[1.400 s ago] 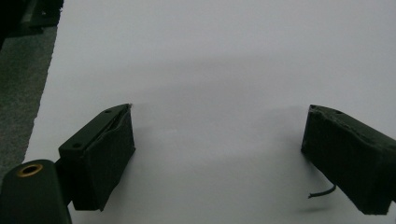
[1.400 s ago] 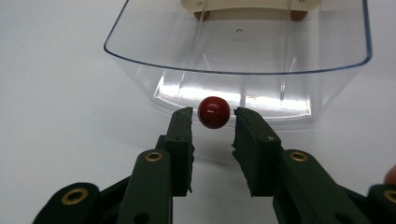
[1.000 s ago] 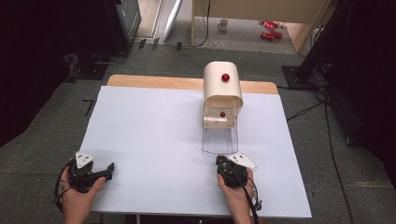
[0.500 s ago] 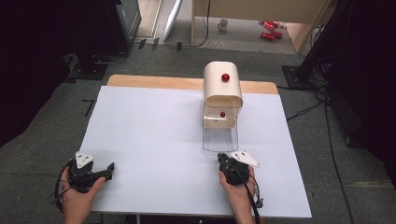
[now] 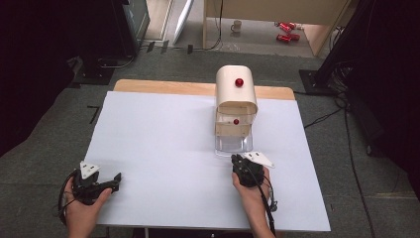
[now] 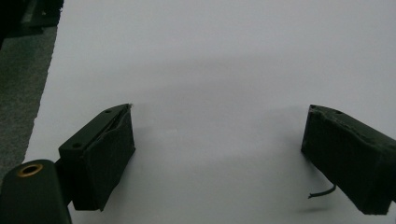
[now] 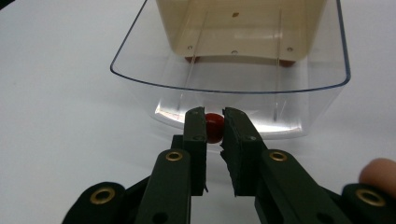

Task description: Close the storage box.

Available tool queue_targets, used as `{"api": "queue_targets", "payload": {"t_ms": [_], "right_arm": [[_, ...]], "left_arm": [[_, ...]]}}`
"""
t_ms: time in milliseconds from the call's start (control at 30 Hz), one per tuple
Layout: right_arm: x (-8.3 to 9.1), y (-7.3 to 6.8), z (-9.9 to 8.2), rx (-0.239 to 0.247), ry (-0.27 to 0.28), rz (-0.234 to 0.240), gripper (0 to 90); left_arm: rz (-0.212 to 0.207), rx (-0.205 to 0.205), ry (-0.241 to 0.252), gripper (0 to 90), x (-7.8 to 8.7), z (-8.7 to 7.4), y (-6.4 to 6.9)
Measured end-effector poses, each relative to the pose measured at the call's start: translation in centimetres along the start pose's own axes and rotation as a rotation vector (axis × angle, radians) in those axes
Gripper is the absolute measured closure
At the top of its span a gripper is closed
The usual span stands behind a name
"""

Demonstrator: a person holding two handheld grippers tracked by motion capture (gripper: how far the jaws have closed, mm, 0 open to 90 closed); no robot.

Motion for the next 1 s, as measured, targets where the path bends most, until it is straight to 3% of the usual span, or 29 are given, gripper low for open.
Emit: {"api": "queue_targets", "payload": {"t_ms": [433,1000], "right_arm": [[-2.1,-0.3,3.2,0.003,0.029,-0.009,78.8],[-4.4,-0.1,5.2,0.017,0.02,-0.033,79.2]], "left_arm": [[0.0,0.0,0.0,9.5,0.0,0.0,0.0],[-0.001,0.0,0.0,9.5,0.0,0.0,0.0]]}}
Point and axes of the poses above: each handheld gripper's, and its own axes: x roughly backward along the jaws, z roughly out of its top, y roughly to its right, the point moved 7 cm from there along -x, roughly forward along the jaws, and after that the axes turned 12 degrees about -x, right-handed, at the moved point
